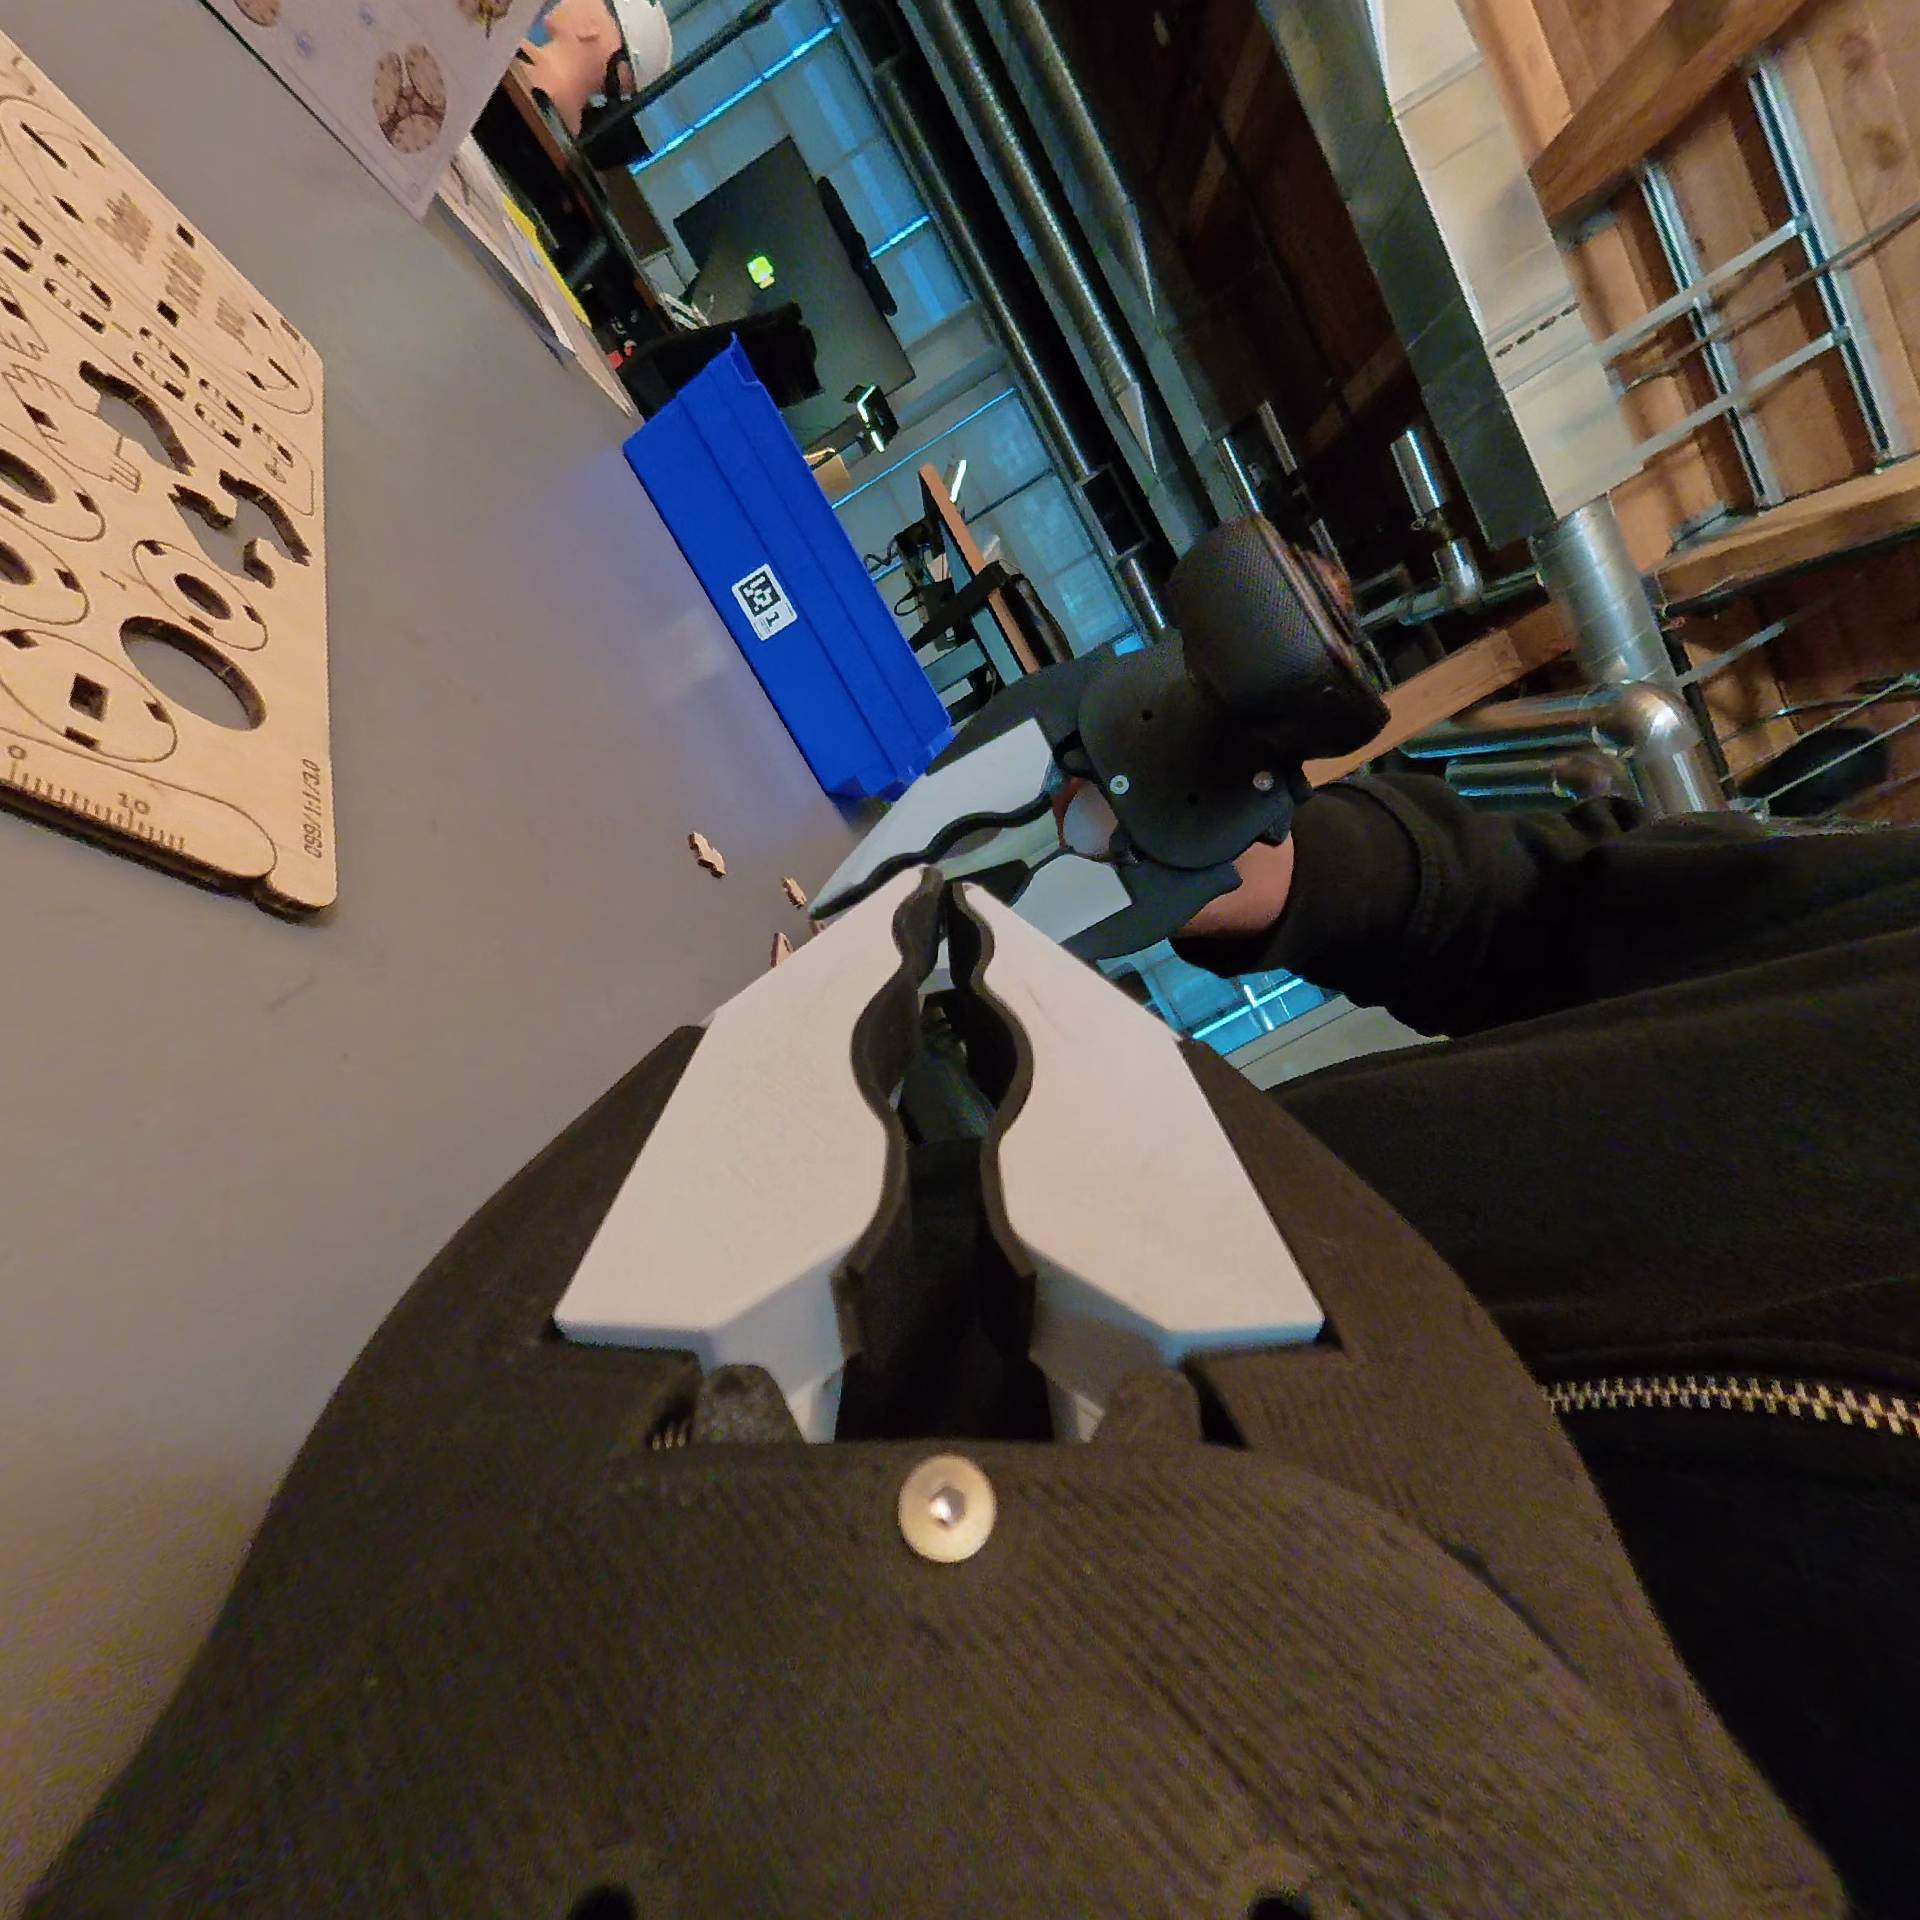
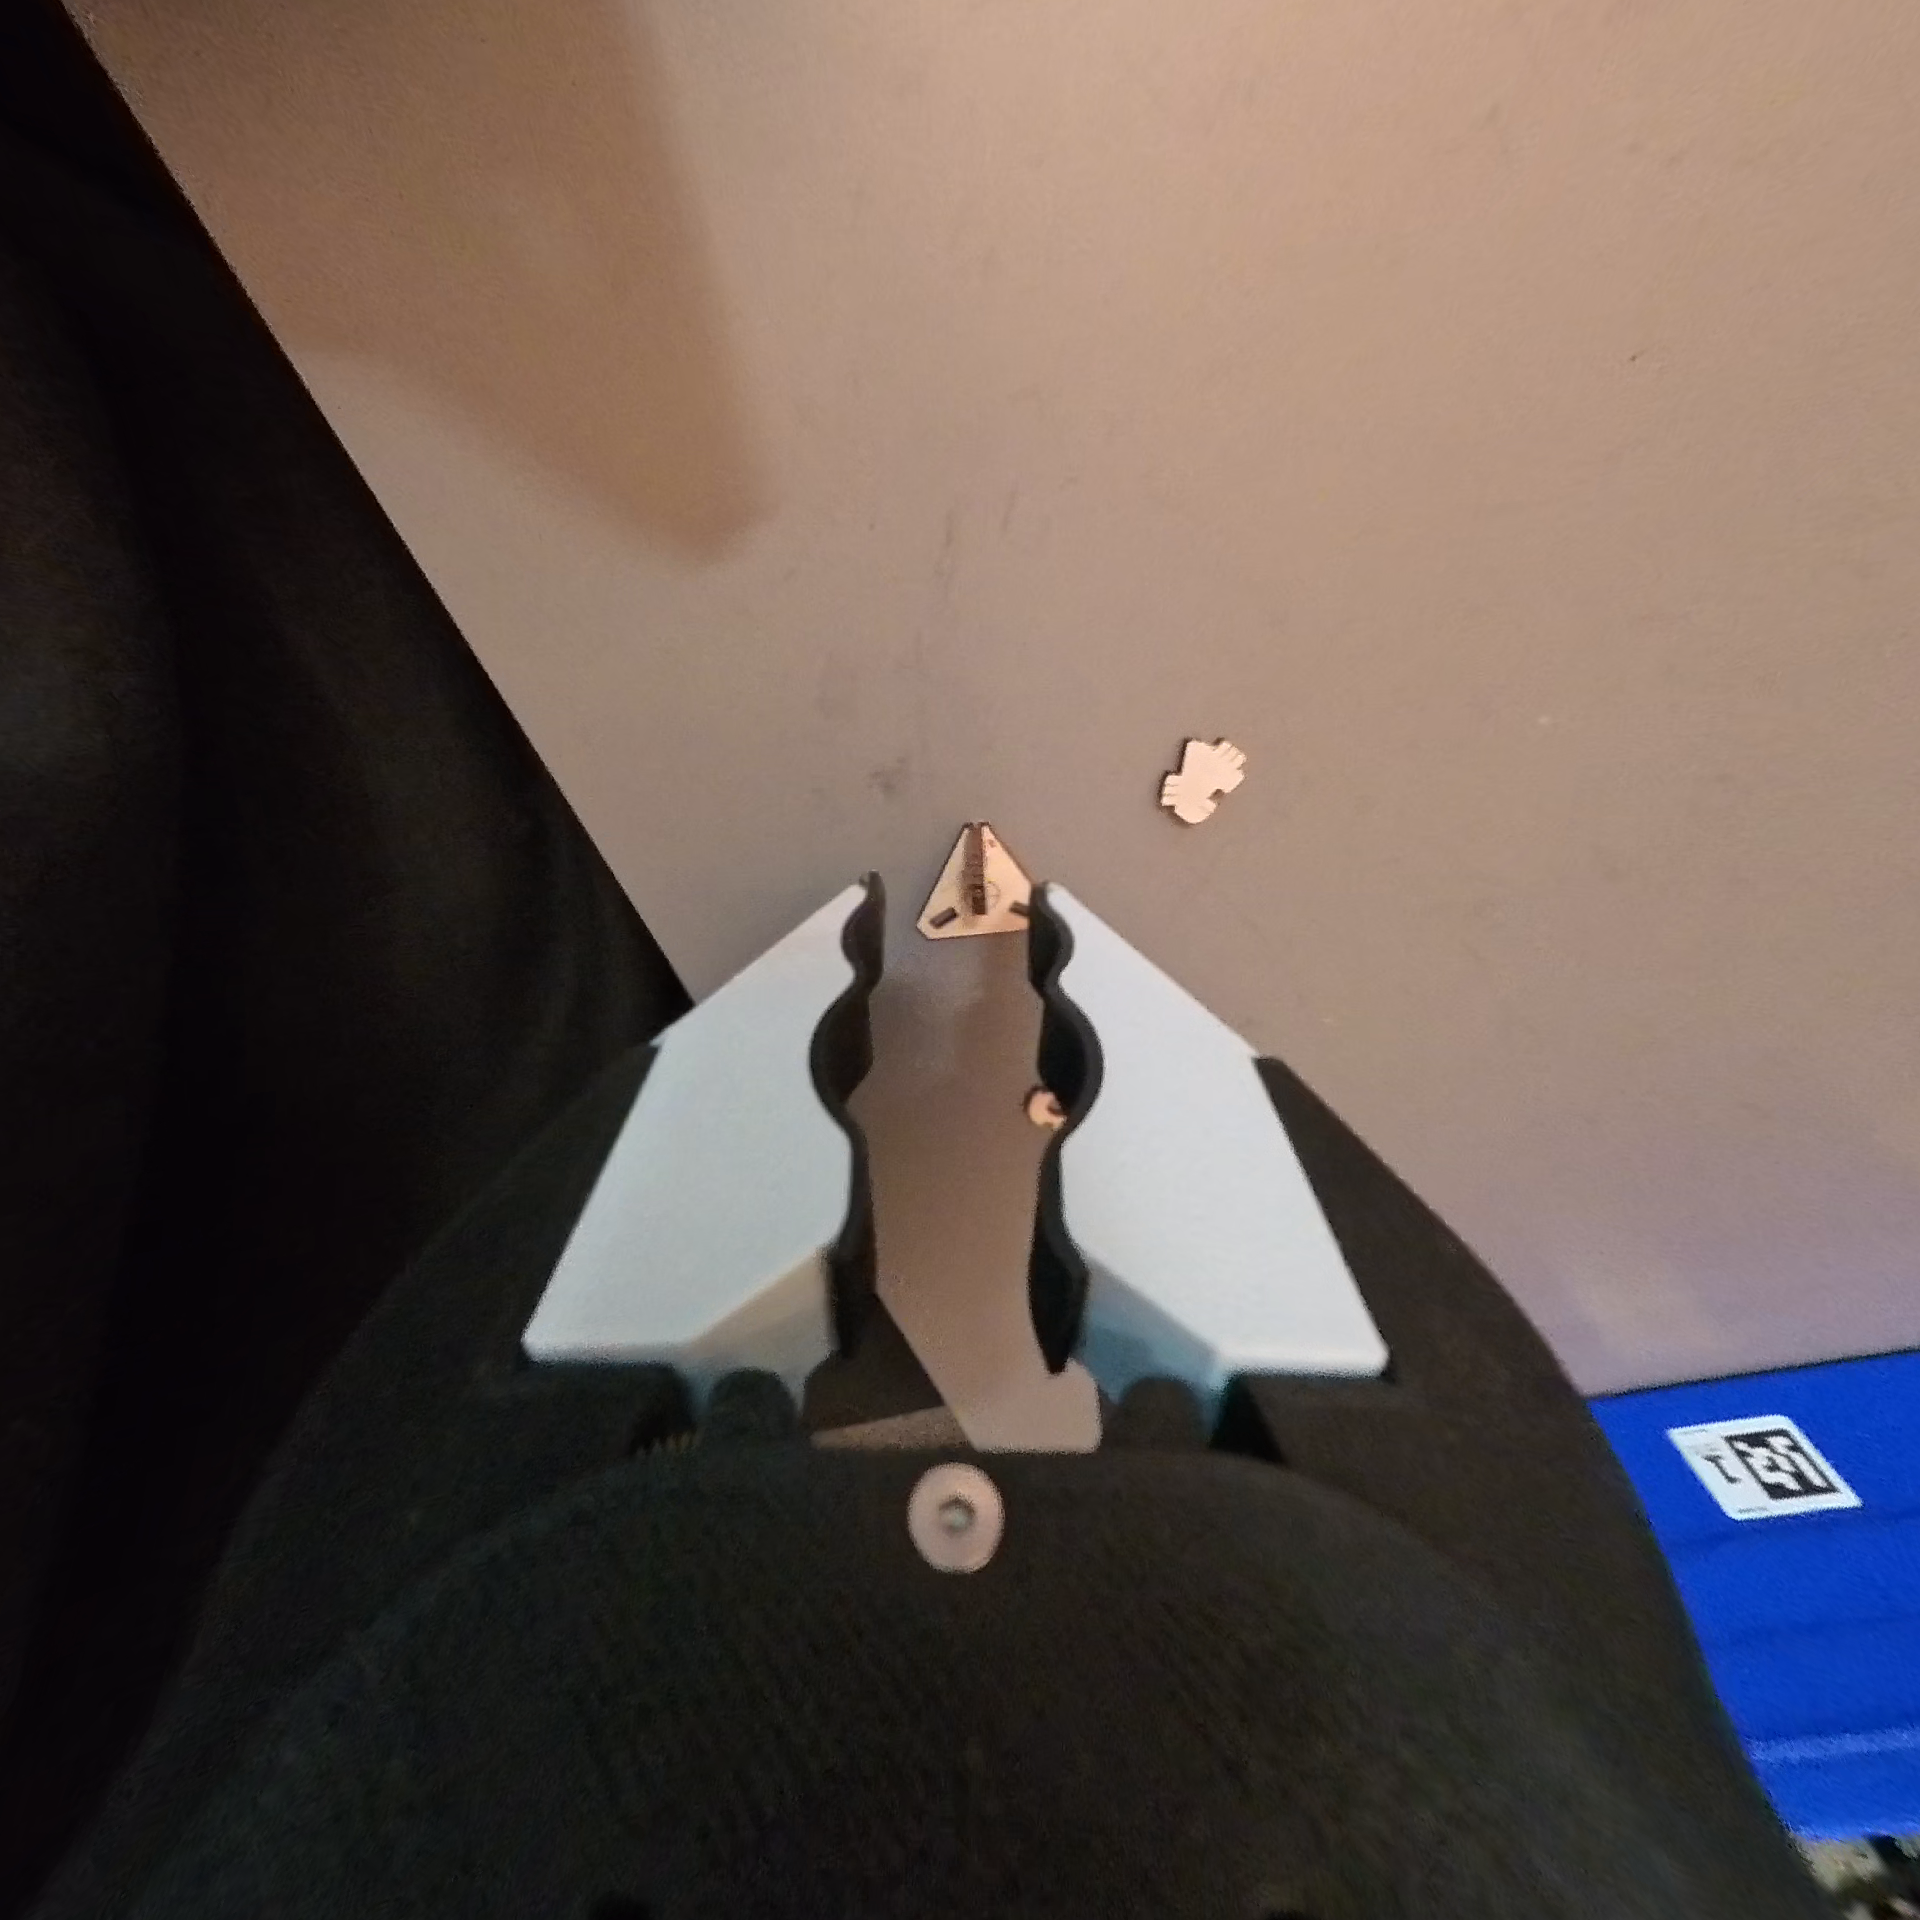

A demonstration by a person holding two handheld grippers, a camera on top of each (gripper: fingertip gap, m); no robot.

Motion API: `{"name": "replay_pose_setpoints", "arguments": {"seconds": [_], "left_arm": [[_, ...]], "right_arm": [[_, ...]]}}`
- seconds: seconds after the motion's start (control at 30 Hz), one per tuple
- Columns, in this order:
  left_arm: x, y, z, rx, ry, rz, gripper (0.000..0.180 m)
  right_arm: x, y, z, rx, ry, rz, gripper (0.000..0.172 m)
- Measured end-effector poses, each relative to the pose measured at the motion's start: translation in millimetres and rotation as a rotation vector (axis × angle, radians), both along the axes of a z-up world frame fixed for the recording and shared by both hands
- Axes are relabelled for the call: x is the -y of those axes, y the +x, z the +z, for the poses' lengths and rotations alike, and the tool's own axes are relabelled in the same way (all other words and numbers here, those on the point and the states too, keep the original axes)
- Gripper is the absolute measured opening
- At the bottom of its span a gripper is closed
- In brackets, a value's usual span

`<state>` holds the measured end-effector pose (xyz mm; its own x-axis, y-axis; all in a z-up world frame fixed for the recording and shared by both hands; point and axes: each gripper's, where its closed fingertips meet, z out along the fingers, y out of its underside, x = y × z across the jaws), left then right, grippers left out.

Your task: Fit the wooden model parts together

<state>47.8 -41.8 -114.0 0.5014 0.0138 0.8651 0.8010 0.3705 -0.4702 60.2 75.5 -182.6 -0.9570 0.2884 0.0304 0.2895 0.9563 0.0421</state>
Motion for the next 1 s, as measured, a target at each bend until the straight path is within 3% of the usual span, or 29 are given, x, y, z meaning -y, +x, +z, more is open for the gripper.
{"name": "replay_pose_setpoints", "arguments": {"seconds": [0.13, 0.27, 1.0], "left_arm": [[0, 0, 0, 0.001, 0.002, 0.001, 0.0], [0, 0, 0, 0.003, -0.002, 0.002, 0.0], [0, 0, -1, 0.004, 0.001, 0.001, 0.0]], "right_arm": [[-1, -2, -6, -0.018, 0.008, 0.066, 0.02], [2, -4, -8, -0.026, -0.013, 0.102, 0.001], [0, -2, -16, 0.07, 0.084, 0.147, 0.0]]}}
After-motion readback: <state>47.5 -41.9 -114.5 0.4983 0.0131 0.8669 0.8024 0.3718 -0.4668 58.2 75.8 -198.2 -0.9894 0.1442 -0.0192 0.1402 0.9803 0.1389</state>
